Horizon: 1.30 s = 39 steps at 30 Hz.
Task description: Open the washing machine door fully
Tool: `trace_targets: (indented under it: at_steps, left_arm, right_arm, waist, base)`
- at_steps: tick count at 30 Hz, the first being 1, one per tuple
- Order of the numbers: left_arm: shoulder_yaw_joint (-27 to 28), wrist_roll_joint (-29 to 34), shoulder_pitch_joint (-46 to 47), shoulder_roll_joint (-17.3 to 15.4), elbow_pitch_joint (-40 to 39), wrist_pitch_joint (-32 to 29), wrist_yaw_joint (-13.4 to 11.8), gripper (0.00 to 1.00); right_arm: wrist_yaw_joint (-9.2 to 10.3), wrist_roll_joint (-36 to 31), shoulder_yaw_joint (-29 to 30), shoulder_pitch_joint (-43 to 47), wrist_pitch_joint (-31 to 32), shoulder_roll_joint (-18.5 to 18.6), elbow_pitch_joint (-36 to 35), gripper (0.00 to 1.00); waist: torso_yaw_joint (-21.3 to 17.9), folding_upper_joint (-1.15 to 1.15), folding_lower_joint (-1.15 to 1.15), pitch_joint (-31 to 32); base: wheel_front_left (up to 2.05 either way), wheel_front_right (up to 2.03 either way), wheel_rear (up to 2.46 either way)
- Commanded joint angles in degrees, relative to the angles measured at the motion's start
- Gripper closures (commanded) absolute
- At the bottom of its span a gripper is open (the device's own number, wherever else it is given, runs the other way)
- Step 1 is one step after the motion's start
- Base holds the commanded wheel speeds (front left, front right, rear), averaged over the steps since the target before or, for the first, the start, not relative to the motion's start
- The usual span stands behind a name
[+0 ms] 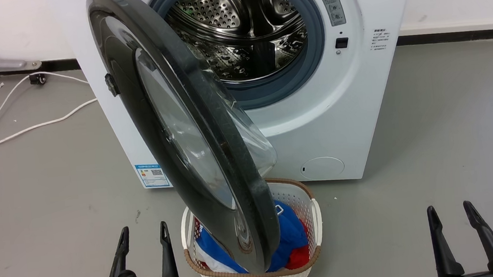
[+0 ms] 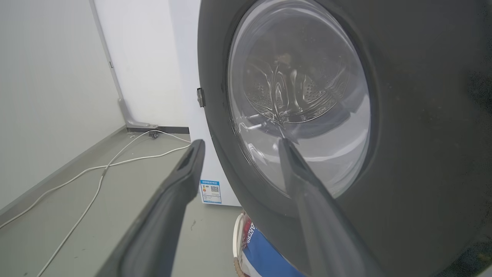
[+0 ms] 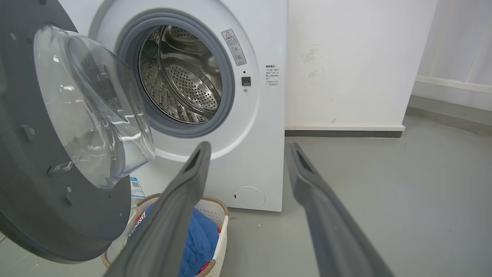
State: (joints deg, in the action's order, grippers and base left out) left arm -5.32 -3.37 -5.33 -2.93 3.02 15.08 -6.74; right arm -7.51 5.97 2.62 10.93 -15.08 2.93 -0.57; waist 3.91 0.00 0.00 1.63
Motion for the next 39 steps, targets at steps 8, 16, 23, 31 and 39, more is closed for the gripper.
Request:
trace_targets:
  at_steps: [8, 16, 23, 31, 39]
  left_arm:
    - [0.57, -0.80, -0.45, 0.07, 0.71, 0.14, -0.01, 1.00]
    - [3.28, -0.11, 1.76, -0.11, -1.17, 0.14, -0.08, 1.00]
    - [4.51, 1.93, 6.85, -1.14, -10.01, 0.14, 1.20, 1.00]
    - [-1.86, 4.72, 12.18, -1.08, -19.09, 0.10, 3.59, 1.00]
    - [-12.42, 5.82, 15.03, -0.69, -21.47, 0.09, 6.49, 1.00]
  right_arm:
    - [0.03, 1.09, -0.32, 0.46, -0.12, -0.08, -0.06, 0.00]
    - [0.03, 1.67, -0.75, 0.93, -0.12, -0.09, 0.13, 0.00]
    - [0.03, 1.72, -0.70, 1.11, -0.11, -0.09, -0.23, 0.00]
    - [0.03, 1.88, -1.50, 0.91, -0.12, -0.09, 0.07, 0.00]
    - [0.02, 2.01, -2.30, 0.93, -0.12, -0.09, 0.49, 0.00]
  waist:
    - [0.01, 0.00, 0.00, 0.09]
    - [-0.33, 0.00, 0.00, 0.51]
    - [-0.22, 0.00, 0.00, 0.55]
    - [-0.55, 0.00, 0.00, 0.40]
    - [-1.34, 0.00, 0.00, 0.43]
  base:
    - [0.00, 0.00, 0.00]
    - [0.00, 0.00, 0.00]
    - [0.00, 0.00, 0.00]
    - [0.00, 0.00, 0.00]
    - [0.00, 0.00, 0.00]
